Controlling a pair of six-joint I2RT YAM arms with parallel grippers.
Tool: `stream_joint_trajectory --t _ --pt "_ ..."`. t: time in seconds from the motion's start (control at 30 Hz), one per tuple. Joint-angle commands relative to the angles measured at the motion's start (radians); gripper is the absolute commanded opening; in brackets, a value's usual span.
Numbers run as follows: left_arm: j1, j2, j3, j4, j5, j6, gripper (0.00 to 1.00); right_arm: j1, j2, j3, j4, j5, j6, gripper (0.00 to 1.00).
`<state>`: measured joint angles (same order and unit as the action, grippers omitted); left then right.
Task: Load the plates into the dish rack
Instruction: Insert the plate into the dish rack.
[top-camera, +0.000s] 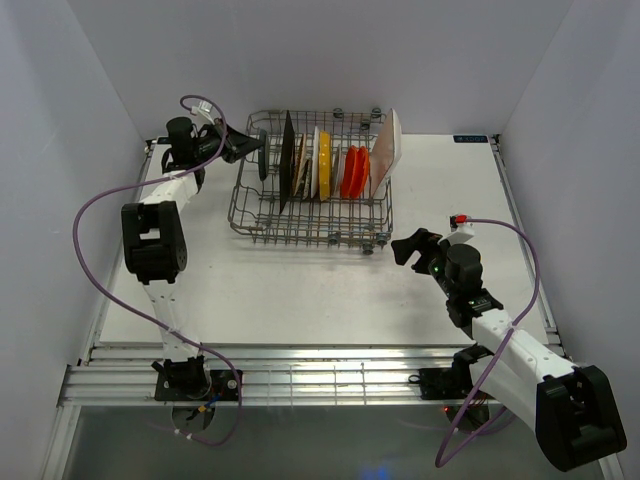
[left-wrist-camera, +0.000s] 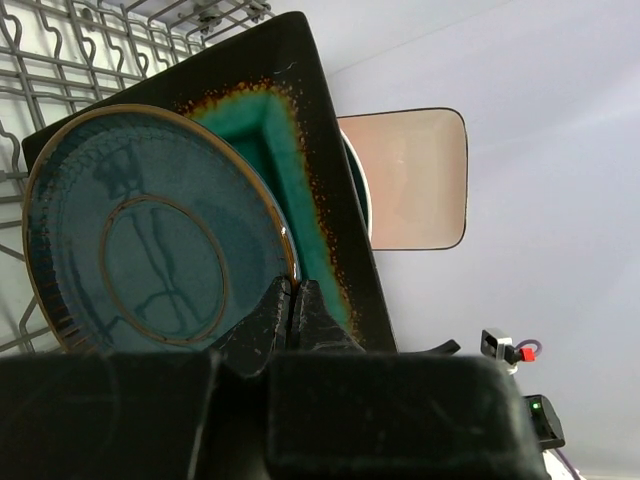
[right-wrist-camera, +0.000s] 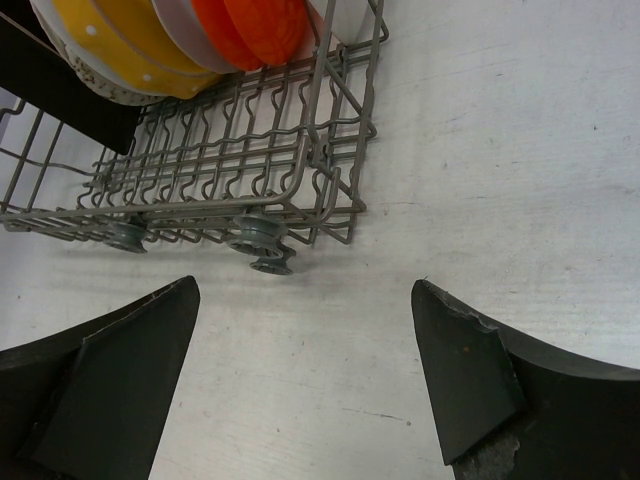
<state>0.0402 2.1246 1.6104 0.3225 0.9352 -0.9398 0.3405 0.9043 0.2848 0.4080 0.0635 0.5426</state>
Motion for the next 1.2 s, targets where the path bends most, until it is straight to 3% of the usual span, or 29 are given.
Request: stream_joint_trajectory --t 0.0,1.07,1.17 --pt "-0.005 -0.017 0.008 0.076 0.024 0.006 0.0 -0.001 0.002 0.008 0.048 -0.002 -0.006 0.92" --pt "-0.003 0.066 -0.04 0.076 0.013 0.049 0.0 -0.003 0.007 0.007 0.048 0.002 -0.007 0.92" --pt "-0.003 0.063 -0.041 0.076 0.016 0.05 0.06 -0.001 0.011 0.008 0.048 0.001 -0.007 0.92"
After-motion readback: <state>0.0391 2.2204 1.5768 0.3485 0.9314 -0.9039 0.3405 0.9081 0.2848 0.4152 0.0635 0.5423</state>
